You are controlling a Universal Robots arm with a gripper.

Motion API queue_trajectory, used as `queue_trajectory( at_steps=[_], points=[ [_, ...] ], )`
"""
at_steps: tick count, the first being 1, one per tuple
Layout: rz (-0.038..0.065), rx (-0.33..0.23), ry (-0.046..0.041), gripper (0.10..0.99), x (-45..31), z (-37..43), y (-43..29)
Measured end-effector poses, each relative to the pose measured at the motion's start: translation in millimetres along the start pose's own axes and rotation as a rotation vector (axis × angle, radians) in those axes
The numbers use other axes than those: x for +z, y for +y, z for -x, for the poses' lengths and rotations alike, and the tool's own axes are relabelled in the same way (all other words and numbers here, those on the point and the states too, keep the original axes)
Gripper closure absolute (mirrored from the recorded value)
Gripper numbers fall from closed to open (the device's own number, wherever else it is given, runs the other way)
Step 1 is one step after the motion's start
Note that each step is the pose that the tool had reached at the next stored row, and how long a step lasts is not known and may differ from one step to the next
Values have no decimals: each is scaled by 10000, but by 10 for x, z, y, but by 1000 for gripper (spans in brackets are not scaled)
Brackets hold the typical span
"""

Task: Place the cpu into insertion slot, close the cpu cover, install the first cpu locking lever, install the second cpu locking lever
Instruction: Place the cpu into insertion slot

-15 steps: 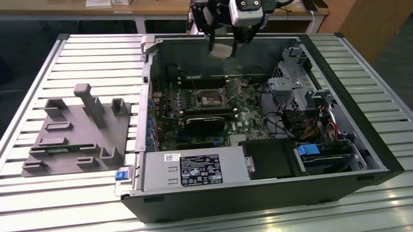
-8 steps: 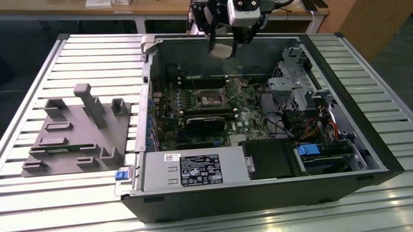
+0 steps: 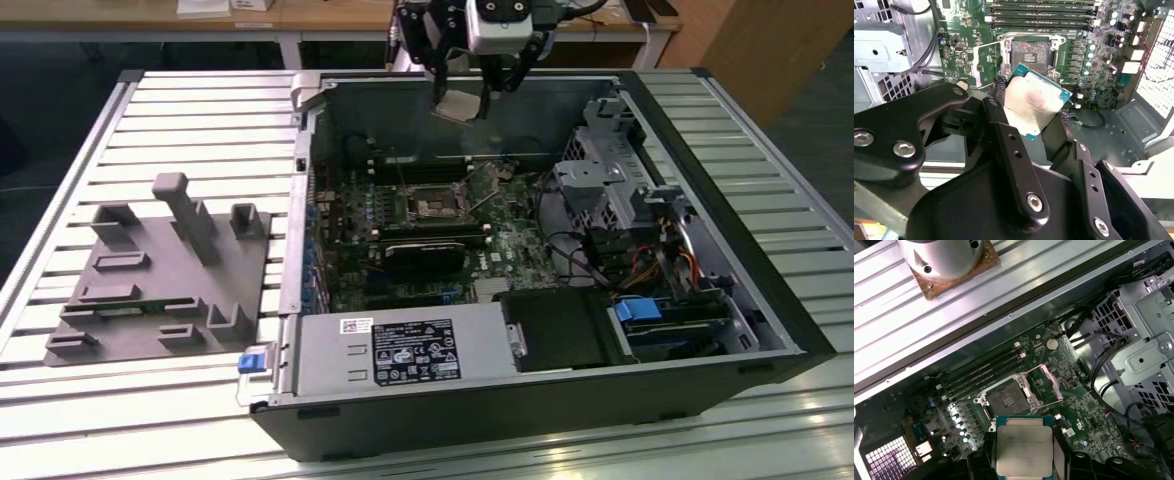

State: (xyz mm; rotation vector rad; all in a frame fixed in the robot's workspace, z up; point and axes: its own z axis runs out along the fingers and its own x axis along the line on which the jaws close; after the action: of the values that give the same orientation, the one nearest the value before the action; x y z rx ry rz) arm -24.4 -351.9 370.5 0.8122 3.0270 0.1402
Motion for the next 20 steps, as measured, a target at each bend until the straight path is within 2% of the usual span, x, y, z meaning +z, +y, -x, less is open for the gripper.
queue_trajectory(
  at_steps=[7, 20],
  points=[
    [5, 429, -39, 545, 1, -2, 3],
    [-3, 1580, -158, 545, 5, -7, 12]
  ],
)
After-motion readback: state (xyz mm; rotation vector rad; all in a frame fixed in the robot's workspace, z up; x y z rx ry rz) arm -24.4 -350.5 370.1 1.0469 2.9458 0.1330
